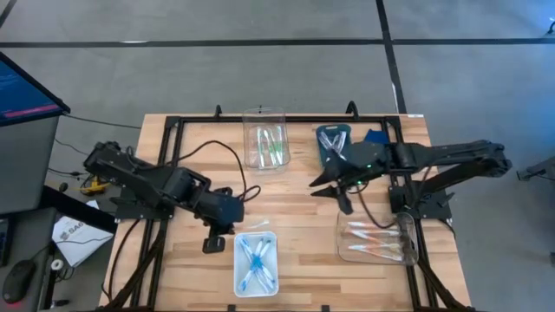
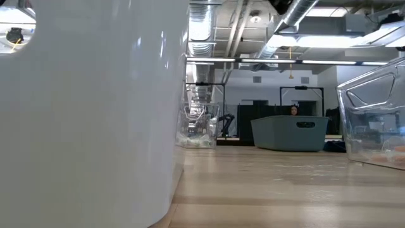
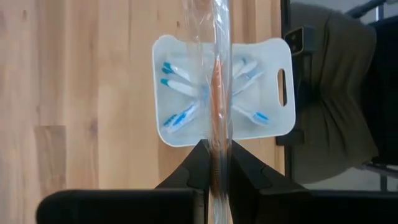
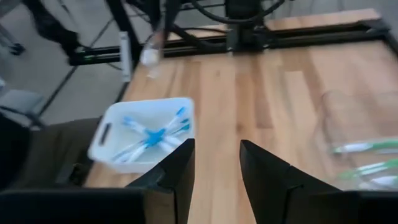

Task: Pick & Place Toothbrushes
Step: Put the orange toothbrush into the bottom transparent bin

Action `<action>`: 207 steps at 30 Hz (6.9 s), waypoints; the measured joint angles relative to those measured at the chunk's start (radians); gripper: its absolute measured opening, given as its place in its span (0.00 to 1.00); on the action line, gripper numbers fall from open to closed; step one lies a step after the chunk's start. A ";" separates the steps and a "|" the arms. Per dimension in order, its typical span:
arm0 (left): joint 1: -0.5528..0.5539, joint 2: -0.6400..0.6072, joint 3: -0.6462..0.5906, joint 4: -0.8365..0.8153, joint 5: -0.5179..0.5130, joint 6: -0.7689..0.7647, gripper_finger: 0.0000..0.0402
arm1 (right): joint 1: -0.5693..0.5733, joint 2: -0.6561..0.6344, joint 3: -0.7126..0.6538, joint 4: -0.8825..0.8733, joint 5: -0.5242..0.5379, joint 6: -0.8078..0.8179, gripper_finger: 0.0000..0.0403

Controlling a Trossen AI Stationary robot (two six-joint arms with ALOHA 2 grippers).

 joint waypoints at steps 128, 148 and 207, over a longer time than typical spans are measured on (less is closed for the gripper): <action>0.173 0.016 -0.105 0.380 0.082 0.067 0.12 | 0.131 0.679 0.715 -0.314 0.068 -0.164 0.06; 0.163 -0.150 -0.105 0.377 -0.008 0.105 0.25 | 0.160 0.679 0.715 -0.401 0.070 -0.125 0.05; 0.079 -0.428 -0.443 0.606 -0.209 0.087 0.25 | 0.850 -0.148 -0.228 -0.475 0.819 1.027 0.03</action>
